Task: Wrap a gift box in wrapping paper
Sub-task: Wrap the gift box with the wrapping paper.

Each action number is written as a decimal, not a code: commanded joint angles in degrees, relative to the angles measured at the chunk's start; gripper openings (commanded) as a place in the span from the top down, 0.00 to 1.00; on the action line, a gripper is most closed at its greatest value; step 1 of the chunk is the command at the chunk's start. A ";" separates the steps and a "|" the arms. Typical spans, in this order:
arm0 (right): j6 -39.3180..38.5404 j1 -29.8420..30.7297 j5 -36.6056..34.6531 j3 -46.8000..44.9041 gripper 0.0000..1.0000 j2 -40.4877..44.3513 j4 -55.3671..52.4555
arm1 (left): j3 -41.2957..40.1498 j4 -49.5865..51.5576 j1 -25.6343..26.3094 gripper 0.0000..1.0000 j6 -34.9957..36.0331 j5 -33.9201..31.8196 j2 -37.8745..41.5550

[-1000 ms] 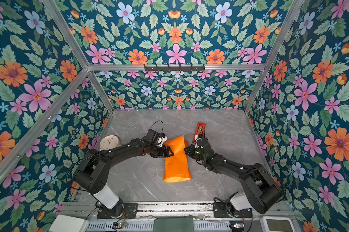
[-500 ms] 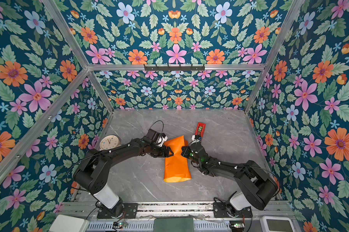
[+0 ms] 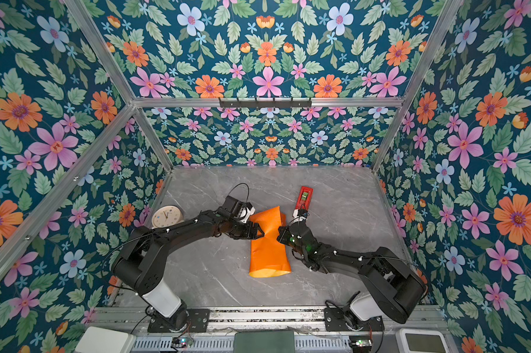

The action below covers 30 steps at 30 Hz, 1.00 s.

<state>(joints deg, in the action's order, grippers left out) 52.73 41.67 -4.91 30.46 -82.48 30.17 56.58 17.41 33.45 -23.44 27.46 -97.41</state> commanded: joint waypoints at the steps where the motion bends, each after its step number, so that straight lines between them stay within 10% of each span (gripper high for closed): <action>1: -0.52 0.21 -1.11 -0.18 1.00 -0.66 1.15 | -1.03 9.57 0.21 0.20 1.90 -8.90 -1.56; 30: -4.47 0.61 -2.52 -2.92 1.00 -1.11 2.15 | -1.29 9.22 0.21 0.20 2.14 -8.65 -1.60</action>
<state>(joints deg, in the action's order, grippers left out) 49.65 42.22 -6.52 27.70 -83.81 34.81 56.45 17.17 33.43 -23.03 27.55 -97.41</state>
